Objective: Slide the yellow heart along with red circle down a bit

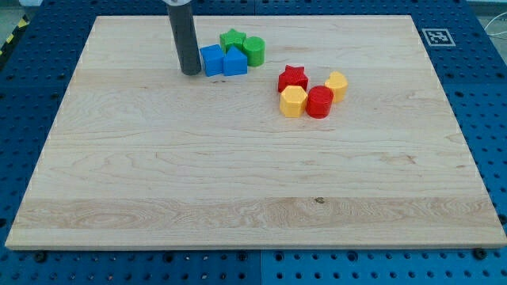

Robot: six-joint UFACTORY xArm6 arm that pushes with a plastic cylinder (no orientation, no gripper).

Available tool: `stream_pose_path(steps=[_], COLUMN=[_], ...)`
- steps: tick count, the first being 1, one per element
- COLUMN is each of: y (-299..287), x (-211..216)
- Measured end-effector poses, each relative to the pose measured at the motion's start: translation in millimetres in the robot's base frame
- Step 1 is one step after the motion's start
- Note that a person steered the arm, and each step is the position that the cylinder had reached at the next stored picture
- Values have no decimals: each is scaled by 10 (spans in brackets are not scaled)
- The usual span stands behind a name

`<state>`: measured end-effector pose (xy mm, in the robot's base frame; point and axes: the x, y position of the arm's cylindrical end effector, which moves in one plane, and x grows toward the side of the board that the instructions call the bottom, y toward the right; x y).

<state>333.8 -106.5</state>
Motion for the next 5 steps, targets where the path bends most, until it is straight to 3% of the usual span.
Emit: stream_pose_path(steps=[4,5], y=[143,143], x=[-78,213])
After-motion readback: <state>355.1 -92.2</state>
